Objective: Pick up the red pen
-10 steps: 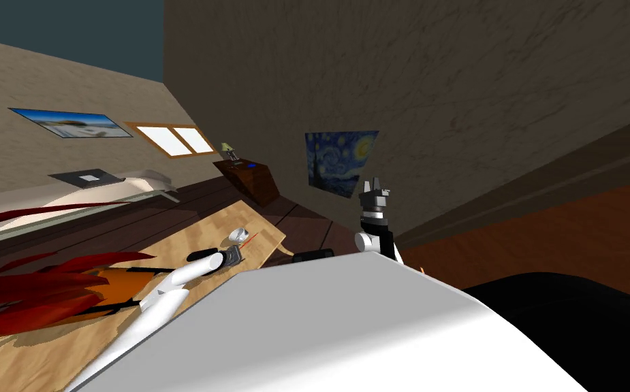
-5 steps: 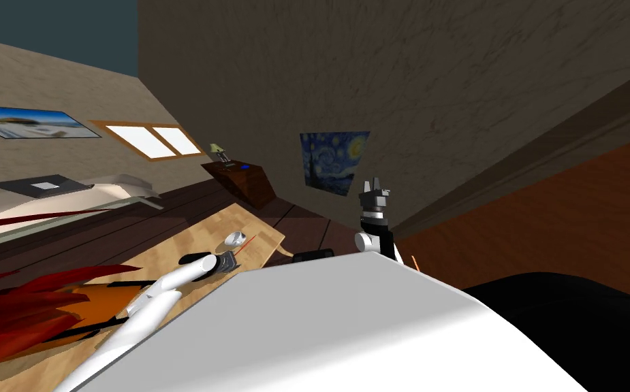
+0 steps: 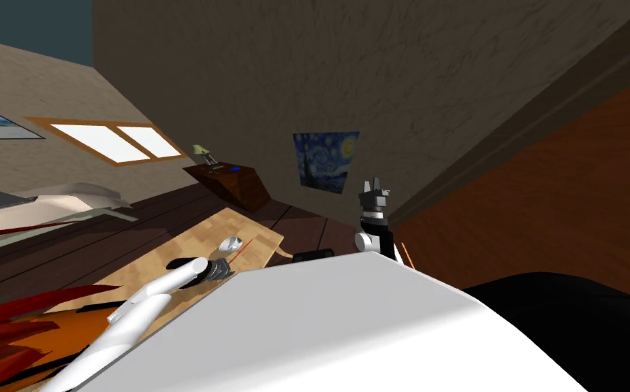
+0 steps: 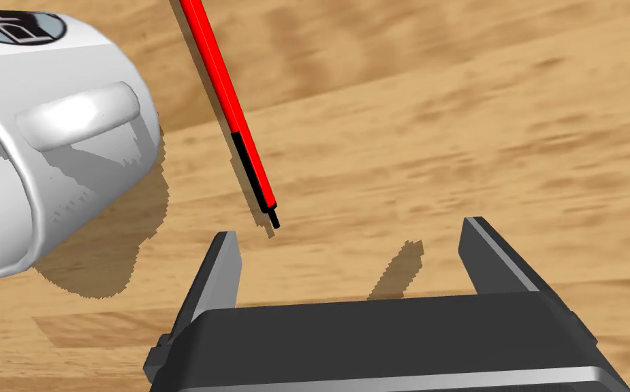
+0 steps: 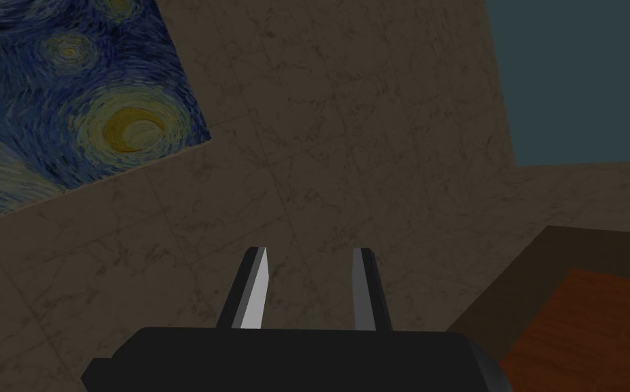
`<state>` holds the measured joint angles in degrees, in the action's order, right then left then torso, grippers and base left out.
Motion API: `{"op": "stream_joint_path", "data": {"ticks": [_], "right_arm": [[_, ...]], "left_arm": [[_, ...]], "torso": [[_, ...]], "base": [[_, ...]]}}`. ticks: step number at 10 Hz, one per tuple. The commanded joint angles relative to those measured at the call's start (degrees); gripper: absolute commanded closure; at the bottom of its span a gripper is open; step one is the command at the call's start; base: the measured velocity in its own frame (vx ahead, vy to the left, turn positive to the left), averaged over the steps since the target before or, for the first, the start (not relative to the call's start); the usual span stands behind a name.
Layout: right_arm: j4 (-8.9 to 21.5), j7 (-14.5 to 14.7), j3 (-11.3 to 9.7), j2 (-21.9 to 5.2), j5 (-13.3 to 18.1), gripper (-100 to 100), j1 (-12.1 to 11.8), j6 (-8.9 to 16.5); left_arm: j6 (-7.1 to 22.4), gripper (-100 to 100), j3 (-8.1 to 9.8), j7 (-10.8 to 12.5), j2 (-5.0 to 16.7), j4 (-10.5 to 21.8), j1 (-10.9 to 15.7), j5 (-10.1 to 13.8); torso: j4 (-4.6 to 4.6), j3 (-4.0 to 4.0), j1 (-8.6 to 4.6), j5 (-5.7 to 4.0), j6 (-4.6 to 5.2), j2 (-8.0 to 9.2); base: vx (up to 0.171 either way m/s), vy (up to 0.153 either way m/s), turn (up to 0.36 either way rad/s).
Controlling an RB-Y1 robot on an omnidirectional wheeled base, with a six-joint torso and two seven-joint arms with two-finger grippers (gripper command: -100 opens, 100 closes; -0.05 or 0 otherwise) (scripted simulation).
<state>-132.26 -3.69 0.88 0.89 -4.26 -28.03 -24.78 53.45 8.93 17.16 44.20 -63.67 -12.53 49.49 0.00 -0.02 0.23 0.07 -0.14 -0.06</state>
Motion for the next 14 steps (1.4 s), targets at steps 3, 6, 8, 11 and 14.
{"op": "stream_joint_path", "data": {"ticks": [3,6,8,11,14], "right_arm": [[0.00,0.00,0.00,0.00,0.00,0,0.01,0.00],[0.00,0.00,-0.01,0.00,0.00,0,0.01,0.00],[0.00,0.00,0.00,0.00,0.00,0,0.01,0.00],[0.00,0.00,0.00,0.00,0.00,0,0.00,0.00],[0.00,0.00,0.00,-0.01,0.00,0,0.00,0.00]], "left_arm": [[3.44,-100,0.37,2.09,2.08,5.64,1.24,3.87],[4.93,-100,0.47,3.03,2.93,10.27,1.71,5.62],[6.27,-100,0.52,3.90,3.68,13.13,2.12,7.23],[8.51,-100,0.50,5.39,4.89,17.99,2.81,10.02],[10.71,-100,0.34,6.93,6.13,23.36,3.59,12.97]], "torso": [[0.00,0.00,0.01,0.00,0.03,0.00],[0.00,-0.02,-0.03,-0.02,0.06,-0.03],[0.00,0.00,-0.04,-0.01,0.04,0.01],[0.00,-0.02,0.00,0.01,-0.01,-0.04],[0.01,0.01,0.15,0.03,0.02,0.01]], "base": [[-0.026,0.041,-0.223],[-0.021,0.032,-0.161],[-0.024,0.019,-0.163],[-0.023,0.040,-0.175],[-0.033,0.068,-0.255]]}}
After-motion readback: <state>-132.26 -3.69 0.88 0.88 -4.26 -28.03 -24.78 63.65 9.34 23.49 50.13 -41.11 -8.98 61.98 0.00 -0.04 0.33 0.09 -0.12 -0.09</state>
